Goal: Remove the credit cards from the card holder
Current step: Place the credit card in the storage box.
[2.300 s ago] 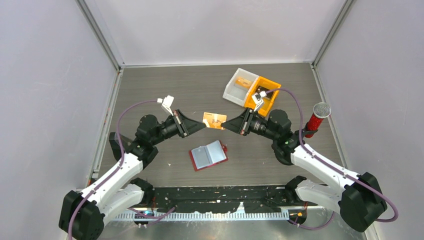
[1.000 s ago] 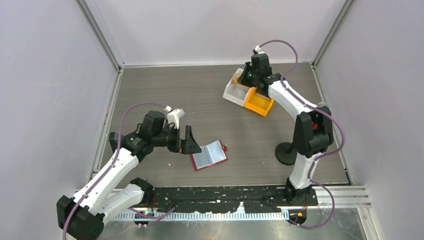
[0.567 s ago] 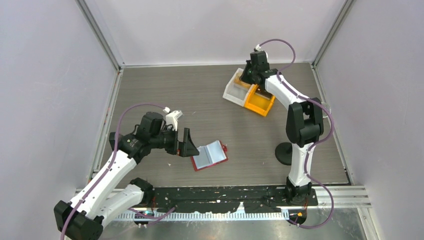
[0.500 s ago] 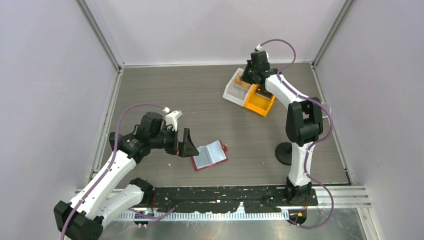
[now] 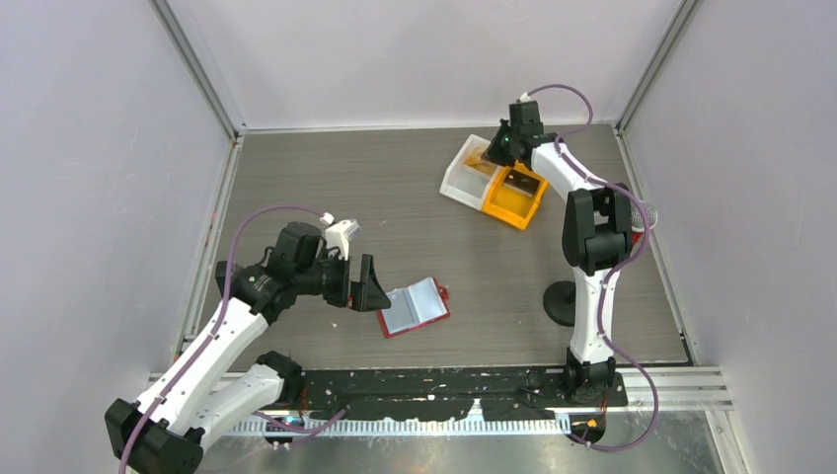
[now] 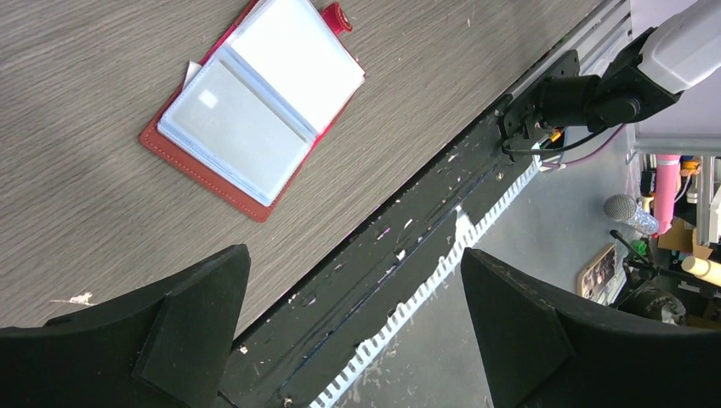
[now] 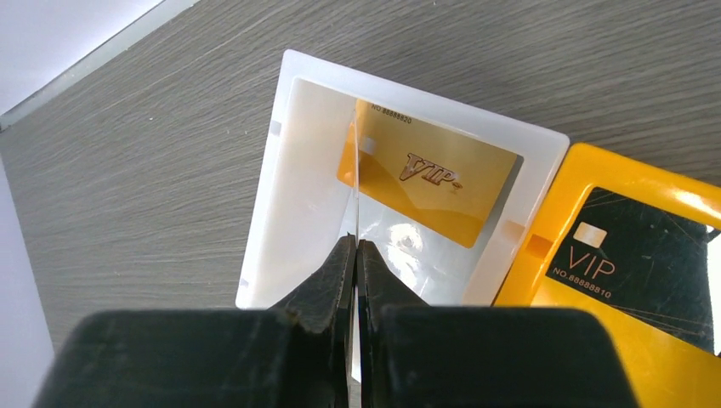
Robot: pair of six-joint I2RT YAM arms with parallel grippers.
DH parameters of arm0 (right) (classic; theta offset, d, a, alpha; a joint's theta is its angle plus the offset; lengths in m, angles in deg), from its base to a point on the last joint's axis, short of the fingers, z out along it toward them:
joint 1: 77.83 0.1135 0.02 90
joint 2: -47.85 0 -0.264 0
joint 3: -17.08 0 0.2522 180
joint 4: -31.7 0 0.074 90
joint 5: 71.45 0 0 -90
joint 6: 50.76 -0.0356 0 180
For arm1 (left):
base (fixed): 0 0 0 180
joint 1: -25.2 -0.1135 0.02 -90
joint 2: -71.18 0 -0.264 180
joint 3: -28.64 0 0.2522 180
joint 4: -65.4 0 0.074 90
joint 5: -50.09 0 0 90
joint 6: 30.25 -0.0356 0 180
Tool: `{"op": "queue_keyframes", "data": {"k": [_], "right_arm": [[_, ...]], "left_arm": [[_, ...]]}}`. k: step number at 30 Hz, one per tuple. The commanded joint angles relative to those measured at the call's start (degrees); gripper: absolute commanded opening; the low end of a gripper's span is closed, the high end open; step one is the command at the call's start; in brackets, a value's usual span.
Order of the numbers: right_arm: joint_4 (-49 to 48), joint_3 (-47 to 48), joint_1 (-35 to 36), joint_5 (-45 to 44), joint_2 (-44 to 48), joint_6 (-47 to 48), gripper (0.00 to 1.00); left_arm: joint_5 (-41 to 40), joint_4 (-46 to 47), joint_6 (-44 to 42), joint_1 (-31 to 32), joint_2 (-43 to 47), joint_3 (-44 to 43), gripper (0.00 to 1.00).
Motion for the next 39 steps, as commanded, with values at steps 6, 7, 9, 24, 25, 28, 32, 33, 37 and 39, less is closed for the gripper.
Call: {"op": "queue_keyframes", "data": {"k": [6, 7, 9, 24, 25, 28, 32, 33, 37, 39], "right_arm": [[-1.2, 5.4, -1.6, 4.8, -2.0, -2.5, 0.11], [-1.2, 5.5, -1.7, 4.9, -2.1, -2.5, 0.12], [-1.1, 5.9, -1.7, 5.1, -2.6, -2.7, 0.15], [0.8, 6.8, -2.3, 2.8, -3.3, -2.1, 0.22], [0.8, 6.8, -2.3, 2.6, -3.3, -2.1, 0.23], [1.2, 6.8, -2.3, 2.0, -3.3, -2.0, 0.25], [1.8, 6.7, -2.3, 0.9, -3.0, -2.1, 0.27], [2.0, 6.8, -2.3, 0.6, -2.9, -2.1, 0.27], [2.3, 7.2, -2.4, -0.4, -2.5, -1.9, 0.30], [2.5, 7.4, -2.3, -0.9, -2.4, -2.0, 0.31]], "left_arm": [[-0.4, 0.1, -0.8, 0.2, 0.1, -1.9, 0.99], [-0.4, 0.2, -0.7, 0.2, 0.1, -1.8, 0.99], [-0.4, 0.3, -0.6, 0.2, 0.2, -1.7, 0.99], [-0.4, 0.2, -0.2, 0.2, 0.9, -1.7, 0.99], [-0.4, 0.2, -0.1, 0.2, 1.0, -1.7, 0.99], [-0.3, 0.3, 0.2, 0.2, 1.2, -1.6, 0.99], [-0.2, 0.6, 0.6, 0.2, 1.3, -1.6, 0.99], [-0.2, 0.6, 0.6, 0.2, 1.4, -1.5, 0.99], [0.0, 0.7, 0.8, 0.2, 1.3, -1.5, 0.99], [0.0, 0.6, 0.8, 0.2, 1.4, -1.4, 0.99]]}}
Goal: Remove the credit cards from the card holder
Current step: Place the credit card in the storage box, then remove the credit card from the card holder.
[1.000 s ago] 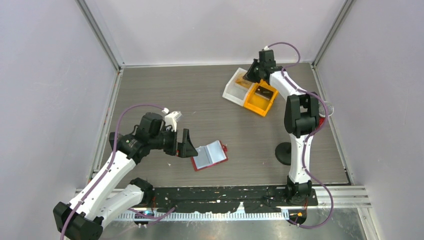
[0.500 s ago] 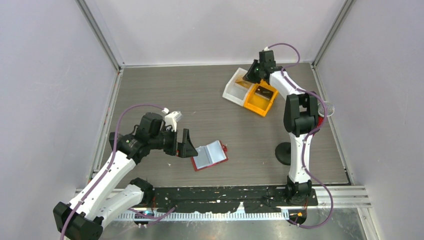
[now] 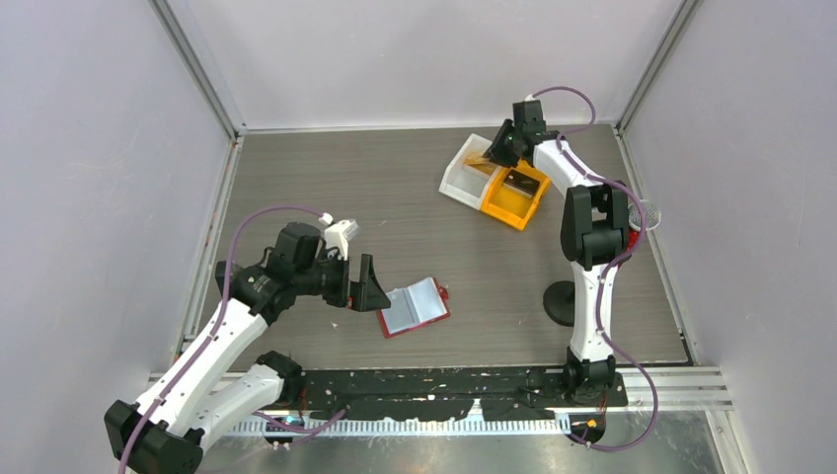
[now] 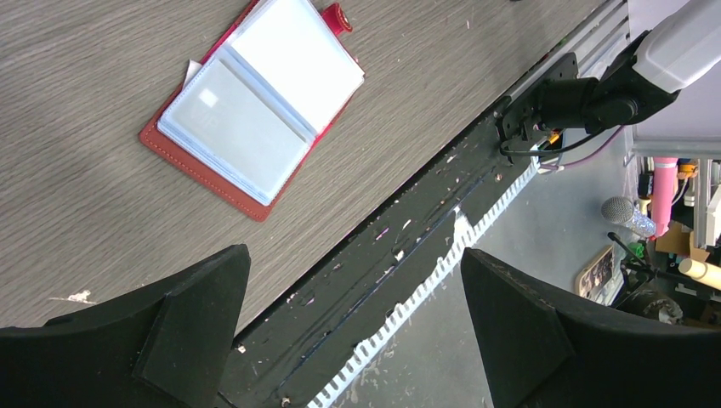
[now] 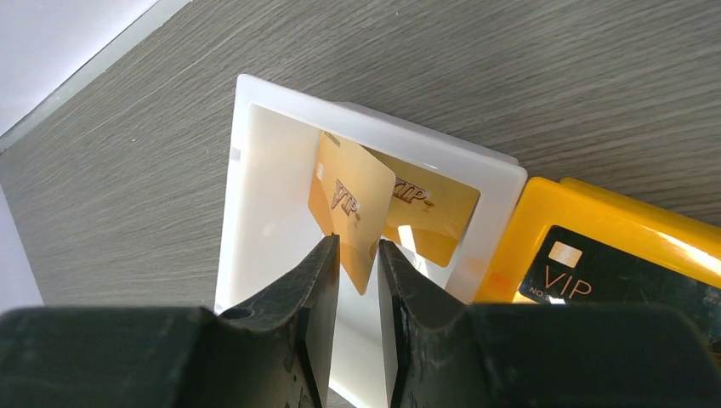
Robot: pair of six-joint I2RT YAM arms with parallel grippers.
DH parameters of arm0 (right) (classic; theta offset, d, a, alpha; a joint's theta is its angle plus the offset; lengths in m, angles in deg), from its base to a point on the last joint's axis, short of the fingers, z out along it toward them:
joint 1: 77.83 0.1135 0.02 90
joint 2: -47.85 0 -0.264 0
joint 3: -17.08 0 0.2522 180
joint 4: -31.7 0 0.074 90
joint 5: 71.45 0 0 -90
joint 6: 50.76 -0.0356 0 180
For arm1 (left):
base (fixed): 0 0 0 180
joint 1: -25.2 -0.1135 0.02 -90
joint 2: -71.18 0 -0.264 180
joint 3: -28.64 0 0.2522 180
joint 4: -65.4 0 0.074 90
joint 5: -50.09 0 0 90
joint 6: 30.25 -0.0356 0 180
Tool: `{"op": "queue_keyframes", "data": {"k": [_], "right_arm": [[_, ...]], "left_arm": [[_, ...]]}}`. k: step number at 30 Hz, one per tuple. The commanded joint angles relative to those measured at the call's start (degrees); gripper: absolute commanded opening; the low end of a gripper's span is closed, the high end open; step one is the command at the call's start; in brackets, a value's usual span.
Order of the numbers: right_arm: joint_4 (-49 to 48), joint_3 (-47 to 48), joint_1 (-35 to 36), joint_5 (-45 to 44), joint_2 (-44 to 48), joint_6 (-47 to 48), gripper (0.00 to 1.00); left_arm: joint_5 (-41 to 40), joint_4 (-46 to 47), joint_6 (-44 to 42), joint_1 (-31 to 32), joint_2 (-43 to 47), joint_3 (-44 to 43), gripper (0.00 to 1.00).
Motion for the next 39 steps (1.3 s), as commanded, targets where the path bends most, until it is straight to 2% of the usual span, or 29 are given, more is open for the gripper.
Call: {"op": "queue_keyframes", "data": {"k": [1, 17, 26, 32, 39], "right_arm": [[0.1, 3.2, -0.1, -2.3, 1.7, -0.1, 0.31], [2.9, 5.3, 0.1, -5.3, 2.6, -0.9, 0.31], [6.0, 8.5, 0.8, -9.8, 2.3, -0.1, 0.35], [6.1, 9.4, 2.3, -10.4, 3.8, 2.9, 0.36], [5.7, 7.9, 6.1, -9.2, 6.2, 11.0, 0.36]], "left_arm": [[0.3, 0.8, 0.4, 0.2, 1.1, -1.3, 0.99], [-2.4, -0.9, 1.3, 0.2, 3.7, -0.3, 0.99], [-3.9, -2.4, 0.2, 0.2, 4.5, -1.4, 0.99], [-6.9, -4.2, -0.7, 0.2, 4.0, -2.2, 0.99], [-12.0, -5.1, 1.0, 0.2, 4.9, -2.4, 0.99]]}}
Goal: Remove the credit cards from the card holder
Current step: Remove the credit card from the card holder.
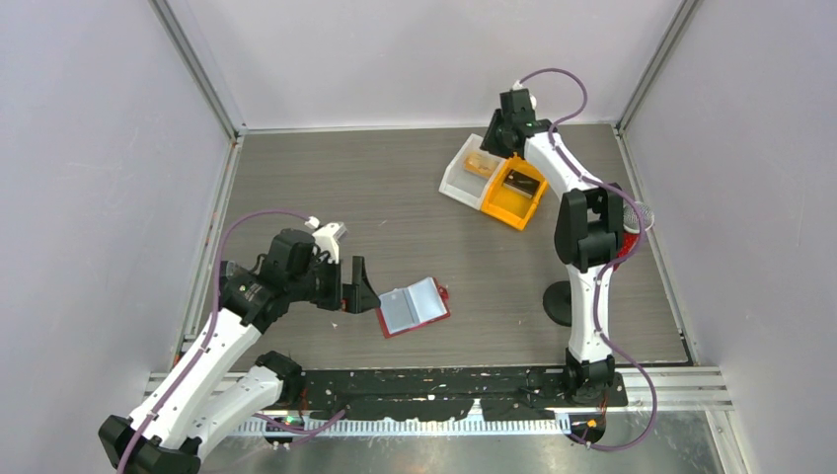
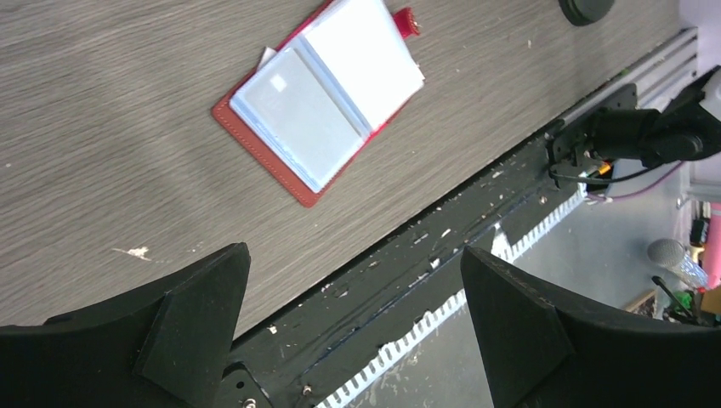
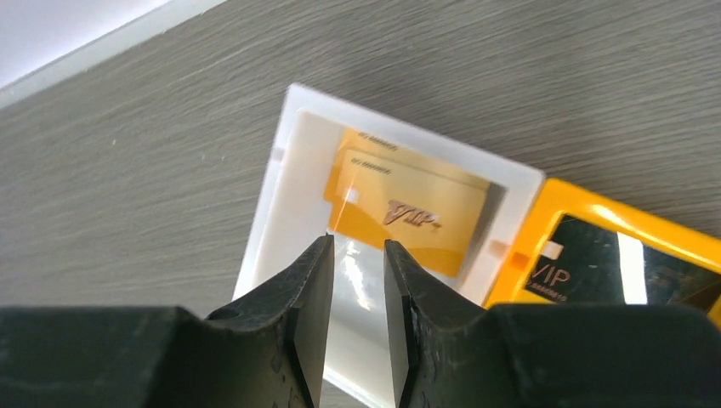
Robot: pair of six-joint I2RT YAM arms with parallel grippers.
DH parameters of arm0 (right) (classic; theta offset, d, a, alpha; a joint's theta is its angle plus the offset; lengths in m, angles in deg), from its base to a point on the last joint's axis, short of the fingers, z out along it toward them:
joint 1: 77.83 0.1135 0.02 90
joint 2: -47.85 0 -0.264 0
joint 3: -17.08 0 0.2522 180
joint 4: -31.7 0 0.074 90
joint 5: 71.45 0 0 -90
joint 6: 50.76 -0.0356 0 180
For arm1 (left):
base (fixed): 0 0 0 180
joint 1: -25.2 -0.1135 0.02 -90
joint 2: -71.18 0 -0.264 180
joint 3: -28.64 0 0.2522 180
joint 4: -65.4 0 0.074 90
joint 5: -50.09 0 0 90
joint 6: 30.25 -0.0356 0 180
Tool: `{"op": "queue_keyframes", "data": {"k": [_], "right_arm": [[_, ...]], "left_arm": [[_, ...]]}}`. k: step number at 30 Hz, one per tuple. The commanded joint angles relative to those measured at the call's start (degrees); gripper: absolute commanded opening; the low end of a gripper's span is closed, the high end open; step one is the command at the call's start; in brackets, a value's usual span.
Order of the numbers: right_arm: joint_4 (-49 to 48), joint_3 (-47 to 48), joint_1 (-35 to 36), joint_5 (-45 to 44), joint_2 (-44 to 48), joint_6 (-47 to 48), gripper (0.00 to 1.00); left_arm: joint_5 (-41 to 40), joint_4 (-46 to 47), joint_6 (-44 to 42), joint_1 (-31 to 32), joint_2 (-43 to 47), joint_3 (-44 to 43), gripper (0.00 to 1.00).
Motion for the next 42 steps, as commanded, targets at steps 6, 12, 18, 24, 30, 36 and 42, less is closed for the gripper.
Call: {"op": "queue_keyframes", "data": {"k": [6, 12, 18, 24, 30, 36, 42], "right_arm": [[-5.1, -7.3, 6.9, 2.8, 10.8, 11.4, 0.36], [-5.6, -15.1, 11.9, 6.2, 17.3, 13.9, 0.36], [-7.6, -28.6, 19.4, 7.6, 26.4, 12.3, 0.40], [-13.4, -45.0, 28.9, 5.2, 34.6, 5.1, 0.53], [-16.8, -52.5, 40.6, -2.0, 37.0, 0.5, 0.70], [-15.1, -53.0, 48.6, -10.3, 35.2, -1.0, 0.81], [-13.7, -51.8, 51.1, -12.2, 32.0, -2.3, 0.82]], "left_arm": [[-5.0, -2.0, 0.5, 0.1, 0.7, -1.6, 0.99], [-1.2, 1.6, 3.2, 0.1, -1.7, 2.3, 0.89], [-5.6, 3.9, 6.9, 0.2, -2.0, 5.4, 0.85], [-7.0, 3.3, 7.0, 0.2, 1.6, 4.4, 0.87], [-12.2, 1.1, 5.7, 0.2, 6.1, 0.9, 0.89], [-16.3, -1.2, 2.8, 0.1, 9.6, -1.8, 0.91], [-19.3, -1.6, 2.9, 0.1, 13.4, -1.1, 0.91]]}}
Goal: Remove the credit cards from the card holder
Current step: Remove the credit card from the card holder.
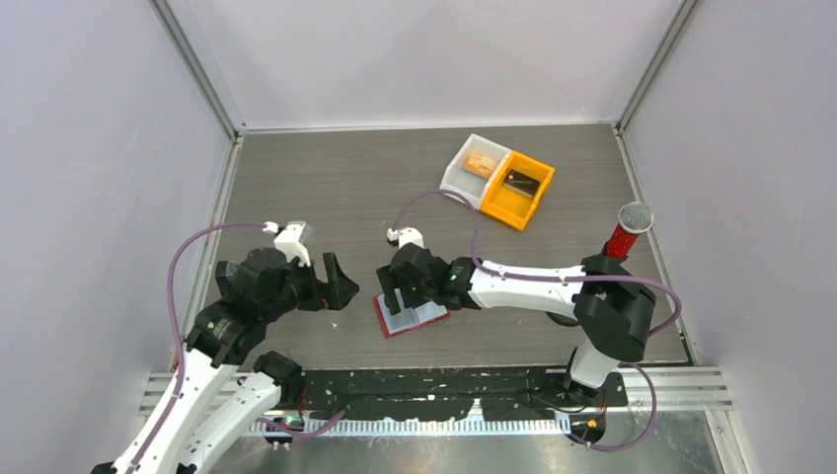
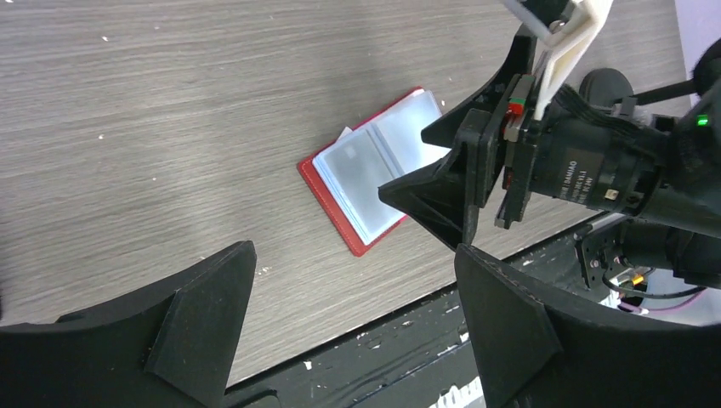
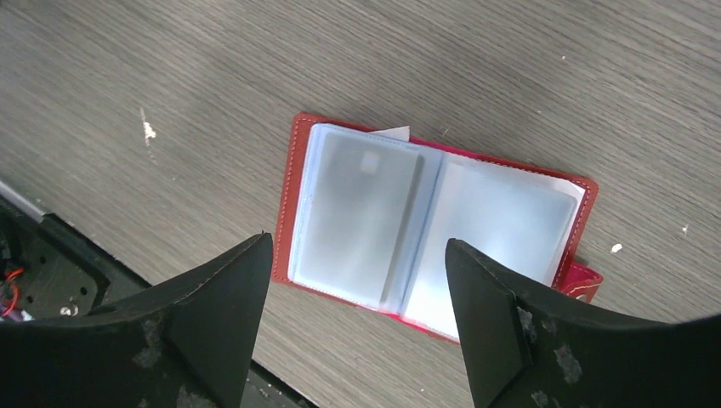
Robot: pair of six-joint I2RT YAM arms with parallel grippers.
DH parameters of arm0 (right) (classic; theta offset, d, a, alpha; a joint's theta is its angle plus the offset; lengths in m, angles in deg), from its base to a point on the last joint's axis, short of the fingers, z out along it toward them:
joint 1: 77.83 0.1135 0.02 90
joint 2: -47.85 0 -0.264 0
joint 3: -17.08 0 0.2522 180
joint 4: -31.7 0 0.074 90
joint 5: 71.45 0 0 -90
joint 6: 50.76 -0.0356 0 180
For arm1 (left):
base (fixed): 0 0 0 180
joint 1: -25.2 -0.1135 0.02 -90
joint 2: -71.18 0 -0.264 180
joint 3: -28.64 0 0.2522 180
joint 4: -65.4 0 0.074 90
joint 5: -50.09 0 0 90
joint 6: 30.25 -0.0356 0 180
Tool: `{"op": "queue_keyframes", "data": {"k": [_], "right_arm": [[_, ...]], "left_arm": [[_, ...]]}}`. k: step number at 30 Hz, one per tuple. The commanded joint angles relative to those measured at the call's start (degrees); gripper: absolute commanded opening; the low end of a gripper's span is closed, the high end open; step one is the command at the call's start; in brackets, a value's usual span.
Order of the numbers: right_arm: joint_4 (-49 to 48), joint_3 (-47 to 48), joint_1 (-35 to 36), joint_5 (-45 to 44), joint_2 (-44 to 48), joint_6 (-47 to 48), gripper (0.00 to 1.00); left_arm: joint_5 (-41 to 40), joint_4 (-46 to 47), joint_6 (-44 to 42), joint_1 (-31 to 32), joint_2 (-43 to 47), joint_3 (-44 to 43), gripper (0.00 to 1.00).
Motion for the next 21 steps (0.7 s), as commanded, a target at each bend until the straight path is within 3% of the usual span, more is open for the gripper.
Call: {"op": "queue_keyframes", "data": {"k": [1, 7, 15, 21], "right_arm": [[-0.7, 1.7, 1.3, -4.3, -2.3, -2.2, 0.82], [-1.0, 3.8, 2.9, -2.7, -5.3, -2.6, 0.82], [1.5, 6.0, 4.6, -7.2, -8.6, -3.1, 0.82], [1.1, 6.2, 4.9, -7.0, -10.5, -3.0, 0.79]], "left_arm": [[-3.8, -0.7, -1.1, 0.2, 2.4, -1.0, 0.91], [-5.0, -0.6, -0.7, 0.1, 4.1, 0.2, 0.91], [-5.1, -0.1, -0.6, 0.1, 5.9, 1.1, 0.91], [-5.6, 0.9, 0.2, 0.2, 7.4, 2.3, 0.96]]}}
